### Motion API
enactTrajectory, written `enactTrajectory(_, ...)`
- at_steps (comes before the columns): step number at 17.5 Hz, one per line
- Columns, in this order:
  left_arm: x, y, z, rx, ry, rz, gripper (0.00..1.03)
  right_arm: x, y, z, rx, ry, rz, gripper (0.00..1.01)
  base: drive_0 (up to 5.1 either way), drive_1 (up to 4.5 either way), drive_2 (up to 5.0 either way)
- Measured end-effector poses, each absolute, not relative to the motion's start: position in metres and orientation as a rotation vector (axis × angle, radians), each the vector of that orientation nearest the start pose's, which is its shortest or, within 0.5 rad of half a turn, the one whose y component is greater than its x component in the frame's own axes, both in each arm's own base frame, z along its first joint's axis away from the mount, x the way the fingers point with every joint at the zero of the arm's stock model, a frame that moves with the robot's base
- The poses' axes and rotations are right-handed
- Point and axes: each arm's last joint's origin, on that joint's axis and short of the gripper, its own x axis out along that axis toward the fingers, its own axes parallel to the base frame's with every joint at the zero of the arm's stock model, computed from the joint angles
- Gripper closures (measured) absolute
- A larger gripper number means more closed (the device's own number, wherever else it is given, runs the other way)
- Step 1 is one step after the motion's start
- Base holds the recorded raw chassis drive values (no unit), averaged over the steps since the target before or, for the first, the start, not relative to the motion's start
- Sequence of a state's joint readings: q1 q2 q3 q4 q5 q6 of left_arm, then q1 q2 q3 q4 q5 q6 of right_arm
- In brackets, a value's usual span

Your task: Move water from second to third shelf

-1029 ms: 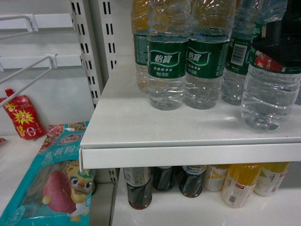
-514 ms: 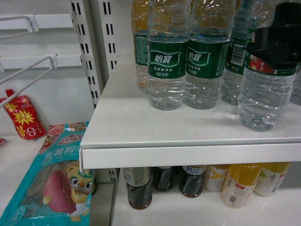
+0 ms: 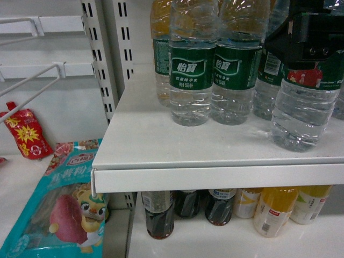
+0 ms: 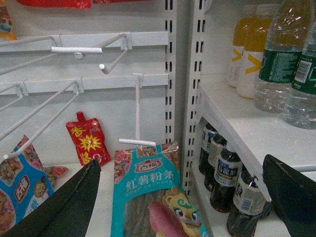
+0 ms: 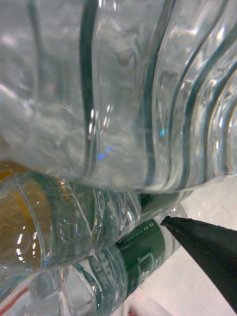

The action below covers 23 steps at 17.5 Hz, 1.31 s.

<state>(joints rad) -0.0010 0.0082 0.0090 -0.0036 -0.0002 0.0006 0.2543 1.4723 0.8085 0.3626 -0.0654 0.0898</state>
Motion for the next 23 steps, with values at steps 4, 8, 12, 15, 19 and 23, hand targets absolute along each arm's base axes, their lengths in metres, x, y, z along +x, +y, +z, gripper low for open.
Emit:
enactTrajectory(4,0.098,0.0,0.166,0.001,0.003,-0.001,0.05,0.297,0.075,0.243,0.078,0.307,0.306,0.03,0.0,0.0,0.0)
enactTrajectory(8,0.098,0.0,0.166,0.001,0.003,-0.001,0.05,0.279,0.064,0.247,0.101,0.307,0.321,0.03,0.0,0.0,0.0)
enactTrajectory(12,0.098,0.0,0.166,0.001,0.004,-0.001,0.05,0.254,0.05,0.257,0.117,0.285,0.329,0.03,0.0,0.0,0.0)
enactTrajectory(15,0.098,0.0,0.166,0.001,0.004,-0.001,0.05,0.222,0.035,0.266,0.143,0.265,0.344,0.03,0.0,0.0,0.0)
enactTrajectory(19,0.098,0.0,0.166,0.001,0.003,0.0,0.05,0.164,0.004,0.235,0.022,0.02,-0.009,0.48,0.0,0.0,0.0)
enactTrajectory(23,0.098,0.0,0.166,0.001,0.003,0.0,0.05,0.144,0.0,0.21,0.007,-0.002,0.0,0.99,0.0,0.0,0.0)
